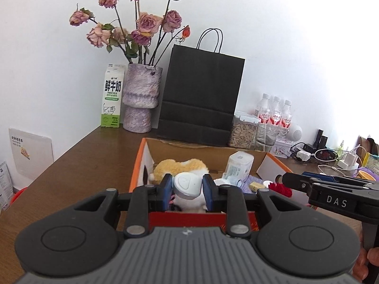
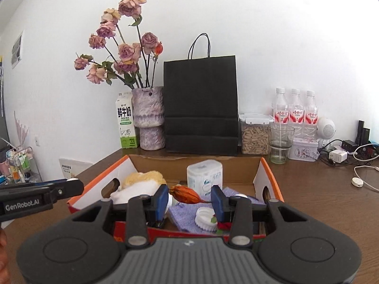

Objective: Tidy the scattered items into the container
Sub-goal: 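Carry both items over the box and open both tools to release them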

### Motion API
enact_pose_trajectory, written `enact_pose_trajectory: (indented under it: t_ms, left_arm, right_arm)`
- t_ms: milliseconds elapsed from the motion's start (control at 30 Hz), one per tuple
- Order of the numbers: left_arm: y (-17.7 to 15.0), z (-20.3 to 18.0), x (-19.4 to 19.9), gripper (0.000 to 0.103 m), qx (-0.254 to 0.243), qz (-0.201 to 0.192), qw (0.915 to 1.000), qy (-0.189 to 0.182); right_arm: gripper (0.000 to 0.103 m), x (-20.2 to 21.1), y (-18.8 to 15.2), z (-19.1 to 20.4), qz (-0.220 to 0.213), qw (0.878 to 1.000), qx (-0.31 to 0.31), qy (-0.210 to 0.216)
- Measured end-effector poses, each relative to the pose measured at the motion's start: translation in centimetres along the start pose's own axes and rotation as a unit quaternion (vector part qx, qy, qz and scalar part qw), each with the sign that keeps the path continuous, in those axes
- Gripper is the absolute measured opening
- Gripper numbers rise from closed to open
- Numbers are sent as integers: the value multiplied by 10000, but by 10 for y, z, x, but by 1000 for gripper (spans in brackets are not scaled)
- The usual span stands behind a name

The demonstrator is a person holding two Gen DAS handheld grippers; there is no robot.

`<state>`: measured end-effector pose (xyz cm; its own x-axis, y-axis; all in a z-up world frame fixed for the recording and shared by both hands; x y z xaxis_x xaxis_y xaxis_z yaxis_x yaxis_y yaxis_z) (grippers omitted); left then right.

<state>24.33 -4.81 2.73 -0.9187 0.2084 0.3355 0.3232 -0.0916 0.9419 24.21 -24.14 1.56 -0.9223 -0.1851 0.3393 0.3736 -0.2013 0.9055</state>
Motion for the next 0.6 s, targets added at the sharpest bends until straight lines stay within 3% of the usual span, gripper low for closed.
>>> enact_pose_trajectory:
  t_ms: [300, 433, 600]
  left_arm:
    - [25, -18, -58, 28, -1, -106, 9999, -107]
    - [22, -14, -88, 28, 28, -111, 9999, -85]
    - [6, -6, -110, 28, -65, 162, 9998, 2]
  right_arm:
    - [38, -50, 24, -8, -41, 9999, 90, 74]
    - [38, -79, 19, -14, 50, 10000, 4, 82]
    - [39, -99, 0, -23, 318, 9994, -37, 95]
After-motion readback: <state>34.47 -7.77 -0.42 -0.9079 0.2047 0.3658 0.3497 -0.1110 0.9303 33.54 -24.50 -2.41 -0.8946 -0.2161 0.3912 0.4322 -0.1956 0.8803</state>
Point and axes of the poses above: each gripper's, at about its wrist camera, not at the fingertips, and x roughly against the way its jaws point, z to its left, y to its top, the point moved 9 cm from there along -x, roughly the way its jaws point, and after that the axes turned 11 degrees about -x, right-handed, at the moved point
